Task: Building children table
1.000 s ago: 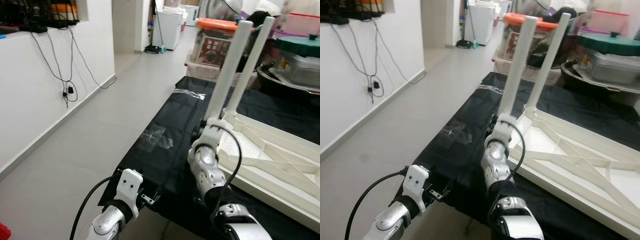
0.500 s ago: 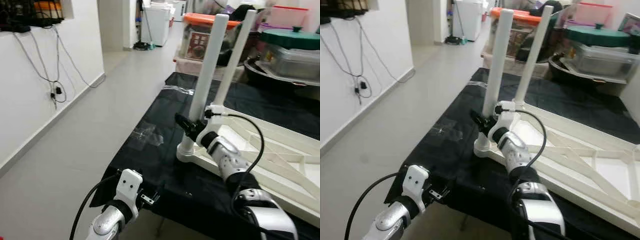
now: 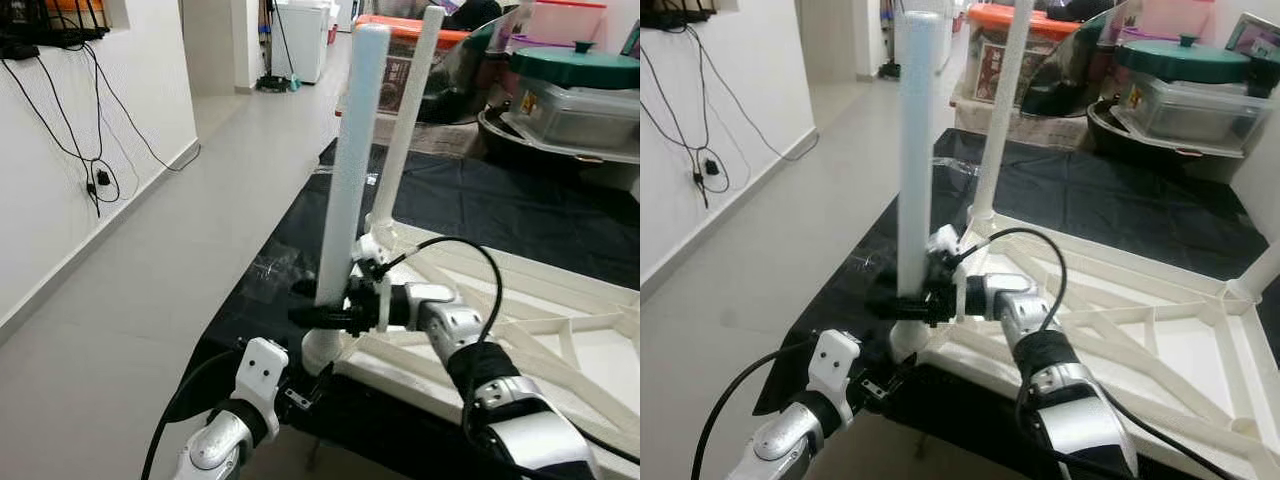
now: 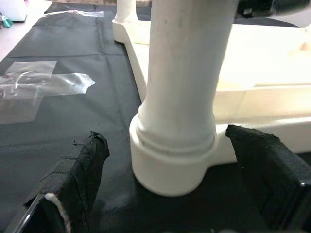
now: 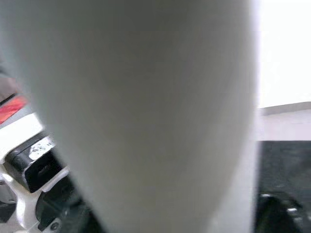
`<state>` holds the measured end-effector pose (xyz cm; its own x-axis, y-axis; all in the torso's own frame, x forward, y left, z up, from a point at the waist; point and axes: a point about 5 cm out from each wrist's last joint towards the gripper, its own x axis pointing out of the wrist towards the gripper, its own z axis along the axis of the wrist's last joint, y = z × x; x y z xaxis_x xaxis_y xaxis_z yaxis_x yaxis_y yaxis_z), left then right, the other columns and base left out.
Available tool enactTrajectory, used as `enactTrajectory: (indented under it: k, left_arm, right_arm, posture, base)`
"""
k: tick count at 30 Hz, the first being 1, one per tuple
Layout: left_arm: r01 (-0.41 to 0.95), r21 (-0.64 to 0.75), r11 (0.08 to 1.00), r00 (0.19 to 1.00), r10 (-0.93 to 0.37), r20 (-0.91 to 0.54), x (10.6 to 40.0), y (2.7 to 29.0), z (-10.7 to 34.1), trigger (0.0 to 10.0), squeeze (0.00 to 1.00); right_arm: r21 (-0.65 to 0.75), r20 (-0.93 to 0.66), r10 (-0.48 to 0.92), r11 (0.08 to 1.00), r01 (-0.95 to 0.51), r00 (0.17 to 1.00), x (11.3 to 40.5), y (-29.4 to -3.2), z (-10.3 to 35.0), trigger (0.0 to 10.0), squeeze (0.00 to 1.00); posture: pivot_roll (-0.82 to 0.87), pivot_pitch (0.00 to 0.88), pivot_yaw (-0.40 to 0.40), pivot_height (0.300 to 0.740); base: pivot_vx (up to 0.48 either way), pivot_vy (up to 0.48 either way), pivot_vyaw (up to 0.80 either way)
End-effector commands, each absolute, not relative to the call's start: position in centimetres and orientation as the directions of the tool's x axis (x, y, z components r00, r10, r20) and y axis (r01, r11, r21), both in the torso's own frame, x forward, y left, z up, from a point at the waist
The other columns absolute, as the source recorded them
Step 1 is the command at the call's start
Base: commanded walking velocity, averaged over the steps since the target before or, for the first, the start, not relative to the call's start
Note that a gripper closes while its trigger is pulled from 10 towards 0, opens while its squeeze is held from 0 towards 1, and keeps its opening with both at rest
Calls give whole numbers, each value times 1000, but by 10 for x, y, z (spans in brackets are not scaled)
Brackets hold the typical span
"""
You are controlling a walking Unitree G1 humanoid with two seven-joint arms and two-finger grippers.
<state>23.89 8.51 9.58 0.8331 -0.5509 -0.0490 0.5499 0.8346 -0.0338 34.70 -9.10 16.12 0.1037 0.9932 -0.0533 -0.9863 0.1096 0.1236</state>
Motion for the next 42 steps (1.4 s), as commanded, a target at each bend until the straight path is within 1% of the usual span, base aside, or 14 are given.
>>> enactTrajectory:
  k: [1, 3, 6, 7, 10, 14, 16, 21, 29, 31, 32, 36, 37, 42]
  left_arm:
    - [555, -37, 831, 828, -556, -63, 237, 84, 91, 10000, 0]
    - [555, -37, 831, 828, -556, -63, 237, 84, 91, 10000, 0]
    - [555, -40, 831, 828, -557, -63, 236, 83, 91, 10000, 0]
    - [555, -40, 831, 828, -557, -63, 236, 83, 91, 10000, 0]
    - [554, -41, 832, 829, -555, -63, 237, 84, 92, 10000, 0]
    - [553, -40, 832, 830, -555, -62, 237, 84, 92, 10000, 0]
    - [554, -40, 832, 829, -555, -62, 237, 85, 93, 10000, 0]
    - [554, -38, 831, 829, -556, -62, 237, 85, 93, 10000, 0]
    - [552, -36, 833, 831, -553, -61, 237, 85, 94, 10000, 0]
    - [551, -36, 834, 832, -552, -60, 237, 85, 94, 10000, 0]
    - [550, -36, 834, 832, -551, -60, 237, 85, 94, 10000, 0]
    - [550, -36, 834, 832, -551, -59, 238, 85, 94, 10000, 0]
    - [550, -36, 835, 833, -551, -59, 238, 85, 94, 10000, 0]
    - [549, -36, 835, 833, -551, -58, 238, 85, 94, 10000, 0]
  right_arm:
    - [99, -73, 987, 150, -984, 143, 351, -82, 163, 0, 0]
    - [99, -73, 987, 150, -984, 143, 351, -82, 163, 0, 0]
    - [83, -26, 875, 483, -872, 483, 370, -85, 166, 0, 0]
    - [83, -26, 875, 483, -872, 483, 370, -85, 166, 0, 0]
    - [132, -72, 539, 839, -528, 839, 391, -106, 160, 0, 0]
    - [124, -114, 233, 968, -219, 966, 396, -131, 153, 0, 0]
    - [120, -125, -42, 991, 57, 991, 393, -153, 147, 0, 0]
    - [154, -149, -265, 945, 287, 953, 384, -162, 138, 0, 0]
    - [204, -192, -359, 896, 395, 913, 376, -153, 131, 0, 0]
    - [237, -200, -330, 898, 372, 923, 376, -143, 130, 1412, 0]
    - [279, -151, -224, 925, 259, 963, 380, -128, 136, 10000, 1000]
    - [272, -49, -105, 956, 114, 993, 385, -114, 147, 10000, 1000]
    - [299, -13, -23, 954, 26, 1000, 387, -112, 151, 10000, 0]
    - [360, 52, 213, 907, -217, 976, 391, -113, 161, 10000, 0]
  posture:
    - [160, 0, -103, 740]
    - [160, 0, -103, 740]
    - [155, 0, -99, 740]
    - [155, 0, -99, 740]
    - [154, 0, -96, 740]
    - [151, 0, -92, 740]
    - [150, 0, -92, 740]
    - [153, 0, -93, 740]
    - [157, 0, -97, 740]
    - [157, 0, -97, 740]
    - [153, 0, -96, 740]
    - [152, 0, -95, 740]
    - [152, 0, -96, 740]
    - [152, 0, -94, 740]
  base:
    - [0, 0, 0]
    - [0, 0, 0]
    - [0, 0, 0]
    - [0, 0, 0]
    - [0, 0, 0]
    - [0, 0, 0]
    - [0, 0, 0]
    - [0, 0, 0]
    - [0, 0, 0]
    - [0, 0, 0]
    - [0, 0, 0]
    - [0, 0, 0]
    - [0, 0, 0]
    - [0, 0, 0]
